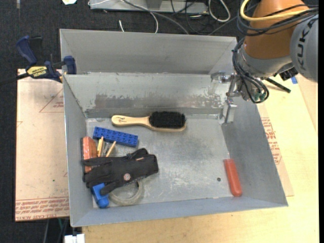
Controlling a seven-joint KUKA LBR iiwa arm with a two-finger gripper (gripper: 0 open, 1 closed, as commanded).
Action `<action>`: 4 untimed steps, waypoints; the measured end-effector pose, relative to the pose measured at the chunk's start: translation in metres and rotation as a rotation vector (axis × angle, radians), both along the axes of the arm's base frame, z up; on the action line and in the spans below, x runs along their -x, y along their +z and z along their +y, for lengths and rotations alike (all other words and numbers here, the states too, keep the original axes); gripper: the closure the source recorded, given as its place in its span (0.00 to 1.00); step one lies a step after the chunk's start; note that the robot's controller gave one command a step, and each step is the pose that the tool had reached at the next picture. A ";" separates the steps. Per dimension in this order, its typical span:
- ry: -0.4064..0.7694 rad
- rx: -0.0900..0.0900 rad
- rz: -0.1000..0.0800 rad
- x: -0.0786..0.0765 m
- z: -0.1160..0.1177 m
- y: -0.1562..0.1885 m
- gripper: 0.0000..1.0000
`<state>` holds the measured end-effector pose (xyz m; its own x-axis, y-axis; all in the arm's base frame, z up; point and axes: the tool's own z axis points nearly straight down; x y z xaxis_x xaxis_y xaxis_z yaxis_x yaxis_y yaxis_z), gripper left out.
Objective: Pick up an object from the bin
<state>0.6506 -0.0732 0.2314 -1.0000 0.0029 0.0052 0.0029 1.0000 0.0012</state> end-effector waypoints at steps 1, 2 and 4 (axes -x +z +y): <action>0.001 0.001 -0.008 -0.001 0.000 0.005 0.00; -0.160 0.002 -0.012 0.013 0.038 -0.022 0.00; -0.222 -0.002 -0.013 0.049 0.117 -0.123 0.00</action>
Offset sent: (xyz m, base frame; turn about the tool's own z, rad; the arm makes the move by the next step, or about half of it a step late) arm -0.0235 0.0675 -0.0409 0.2485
